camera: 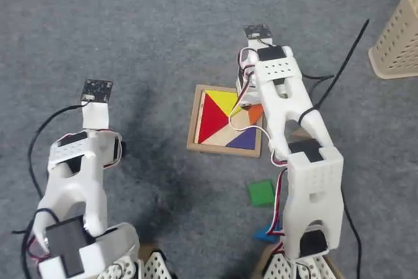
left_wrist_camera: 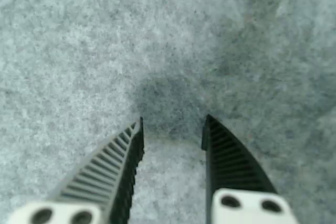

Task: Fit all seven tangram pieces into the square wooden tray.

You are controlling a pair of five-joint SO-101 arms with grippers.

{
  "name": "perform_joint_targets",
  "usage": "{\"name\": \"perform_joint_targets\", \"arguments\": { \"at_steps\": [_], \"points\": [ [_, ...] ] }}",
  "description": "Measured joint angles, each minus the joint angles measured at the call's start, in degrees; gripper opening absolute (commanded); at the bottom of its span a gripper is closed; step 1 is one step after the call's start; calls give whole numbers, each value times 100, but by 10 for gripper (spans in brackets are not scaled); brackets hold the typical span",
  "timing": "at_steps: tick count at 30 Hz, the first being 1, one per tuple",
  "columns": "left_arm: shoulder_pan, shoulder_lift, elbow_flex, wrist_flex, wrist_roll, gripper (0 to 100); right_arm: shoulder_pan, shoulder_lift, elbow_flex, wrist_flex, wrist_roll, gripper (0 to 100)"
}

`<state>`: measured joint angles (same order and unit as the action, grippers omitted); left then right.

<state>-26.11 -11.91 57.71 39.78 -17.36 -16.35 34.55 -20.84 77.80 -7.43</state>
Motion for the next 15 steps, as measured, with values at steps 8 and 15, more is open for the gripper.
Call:
{"name": "perform_joint_targets", "arguments": {
  "at_steps": [8,15],
  "points": [
    [0,0,0,0,0,177,-97,0,0,255,-721,198],
    [0,0,0,0,0,177,-334,0,0,352,-958,205]
  ]
}}
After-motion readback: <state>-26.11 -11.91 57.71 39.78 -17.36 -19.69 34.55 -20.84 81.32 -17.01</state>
